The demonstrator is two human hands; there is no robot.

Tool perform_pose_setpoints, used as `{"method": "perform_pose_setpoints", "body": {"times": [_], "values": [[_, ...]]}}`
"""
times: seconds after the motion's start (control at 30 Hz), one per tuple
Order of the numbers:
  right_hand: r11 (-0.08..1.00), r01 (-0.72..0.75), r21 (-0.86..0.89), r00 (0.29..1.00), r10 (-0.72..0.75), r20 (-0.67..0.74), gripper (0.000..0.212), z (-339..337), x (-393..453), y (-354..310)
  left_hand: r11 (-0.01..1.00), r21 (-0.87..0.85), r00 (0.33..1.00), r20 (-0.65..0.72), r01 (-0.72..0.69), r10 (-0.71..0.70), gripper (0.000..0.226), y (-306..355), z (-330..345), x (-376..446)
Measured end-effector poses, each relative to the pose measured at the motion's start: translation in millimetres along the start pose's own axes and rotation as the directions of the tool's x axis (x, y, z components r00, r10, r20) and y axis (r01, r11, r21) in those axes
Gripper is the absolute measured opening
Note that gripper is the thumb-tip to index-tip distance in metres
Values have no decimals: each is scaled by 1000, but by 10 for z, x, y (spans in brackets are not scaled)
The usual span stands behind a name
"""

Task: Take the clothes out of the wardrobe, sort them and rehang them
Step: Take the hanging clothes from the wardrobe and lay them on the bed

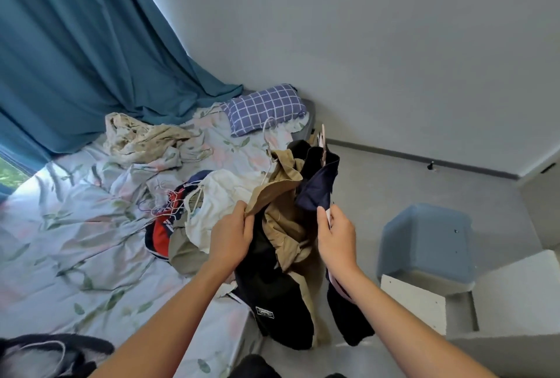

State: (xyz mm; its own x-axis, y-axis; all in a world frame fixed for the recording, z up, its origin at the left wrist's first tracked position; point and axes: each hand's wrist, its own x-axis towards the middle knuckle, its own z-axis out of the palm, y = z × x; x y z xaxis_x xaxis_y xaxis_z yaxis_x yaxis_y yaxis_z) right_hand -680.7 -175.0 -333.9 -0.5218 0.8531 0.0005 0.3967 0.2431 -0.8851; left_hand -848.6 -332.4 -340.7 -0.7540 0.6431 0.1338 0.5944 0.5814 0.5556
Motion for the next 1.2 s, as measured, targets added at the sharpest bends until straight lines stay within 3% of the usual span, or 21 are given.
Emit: {"method": "perform_pose_setpoints", "body": {"times": [0.27,0.53,0.8,1.0,1.2], "values": [[999,39,2,996,-39,79,40,904,643,-387,992,69,993,42,107,-110,13,-583,-353,618],[992,122,13,976,-122,180,45,1885,1512,-508,944,60,945,-61,324,-321,16,-1438,-382,1275],[990,141,23,905,-138,403,44,2759,2146,-580,885,145,896,-92,443,-434,20,-2279,-359,1914],[976,207,-64,824,-138,550,42,3269,2293,-475,833,175,851,-87,526,-519,25,-2837,-231,1951],[965,230,-127,768,-100,633,40,3898,2222,-432,784,184,793,38,592,-608,12,-3285,-142,1871]]}}
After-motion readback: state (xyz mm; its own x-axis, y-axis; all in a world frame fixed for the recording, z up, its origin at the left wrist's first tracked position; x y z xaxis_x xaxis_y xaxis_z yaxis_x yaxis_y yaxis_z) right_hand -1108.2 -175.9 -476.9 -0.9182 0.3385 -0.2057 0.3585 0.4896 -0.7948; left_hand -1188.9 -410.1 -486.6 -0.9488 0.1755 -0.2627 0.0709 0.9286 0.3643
